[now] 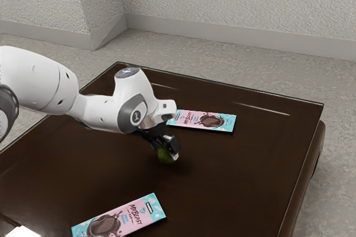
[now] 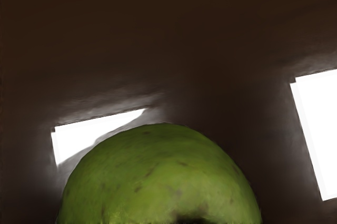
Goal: Place the pear in the bowl.
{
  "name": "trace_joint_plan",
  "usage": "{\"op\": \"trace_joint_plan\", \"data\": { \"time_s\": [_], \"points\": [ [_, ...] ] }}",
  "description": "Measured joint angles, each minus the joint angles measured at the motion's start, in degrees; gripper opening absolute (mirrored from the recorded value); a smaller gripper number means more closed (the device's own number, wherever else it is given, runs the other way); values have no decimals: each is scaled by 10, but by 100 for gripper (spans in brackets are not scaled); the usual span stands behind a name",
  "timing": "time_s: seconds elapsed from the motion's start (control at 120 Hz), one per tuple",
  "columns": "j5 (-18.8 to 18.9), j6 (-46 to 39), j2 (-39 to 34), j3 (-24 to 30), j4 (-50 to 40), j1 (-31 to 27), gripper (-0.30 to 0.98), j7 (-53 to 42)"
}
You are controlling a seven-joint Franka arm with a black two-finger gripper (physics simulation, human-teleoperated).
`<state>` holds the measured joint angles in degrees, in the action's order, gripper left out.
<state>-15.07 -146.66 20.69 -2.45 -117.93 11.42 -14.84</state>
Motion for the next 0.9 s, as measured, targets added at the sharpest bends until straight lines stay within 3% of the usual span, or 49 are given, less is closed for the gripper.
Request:
{"op": "trace_joint_plan", "data": {
  "time_s": [0.4, 0.758, 0.9],
  "points": [
    [0, 6, 35, 0, 28, 2, 68, -13],
    [4, 14, 34, -7, 33, 2, 35, -14],
    [22, 33, 3, -37, 44, 4, 31, -8]
  ]
}}
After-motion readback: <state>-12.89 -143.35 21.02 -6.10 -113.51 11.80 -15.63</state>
